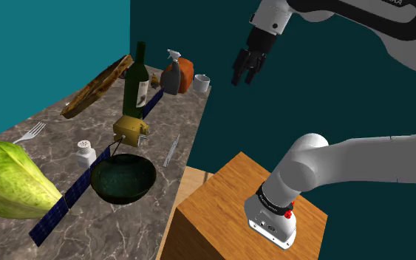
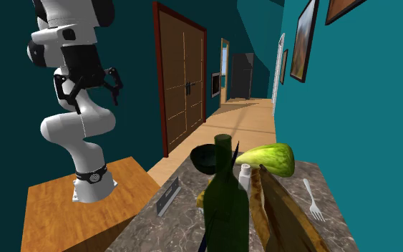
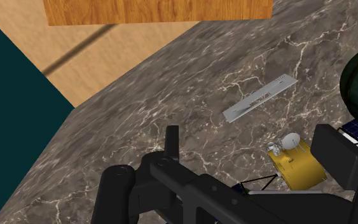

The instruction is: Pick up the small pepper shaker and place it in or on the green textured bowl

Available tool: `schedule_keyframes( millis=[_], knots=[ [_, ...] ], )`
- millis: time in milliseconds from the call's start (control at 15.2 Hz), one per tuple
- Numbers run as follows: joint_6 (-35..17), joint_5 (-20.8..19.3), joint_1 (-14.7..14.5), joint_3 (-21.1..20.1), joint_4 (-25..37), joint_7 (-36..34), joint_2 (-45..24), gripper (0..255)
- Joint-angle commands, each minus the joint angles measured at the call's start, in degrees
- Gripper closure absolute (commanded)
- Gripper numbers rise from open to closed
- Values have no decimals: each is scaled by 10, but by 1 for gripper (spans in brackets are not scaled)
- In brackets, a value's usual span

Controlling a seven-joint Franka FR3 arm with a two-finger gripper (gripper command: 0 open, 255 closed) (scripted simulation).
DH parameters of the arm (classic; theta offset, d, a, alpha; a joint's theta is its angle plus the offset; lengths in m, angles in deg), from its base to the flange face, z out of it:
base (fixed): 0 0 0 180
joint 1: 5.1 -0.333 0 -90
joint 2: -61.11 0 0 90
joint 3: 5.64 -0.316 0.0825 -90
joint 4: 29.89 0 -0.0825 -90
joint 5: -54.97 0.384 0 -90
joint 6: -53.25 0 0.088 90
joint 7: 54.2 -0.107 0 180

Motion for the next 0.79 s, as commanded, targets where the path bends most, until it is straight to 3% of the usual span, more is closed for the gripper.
schedule_keyframes(
  millis=[0,726],
  knots=[
    [0,0,0,0,0,0,0,0],
    [-109,40,-34,-117,46,-96,-173,0]
  ],
)
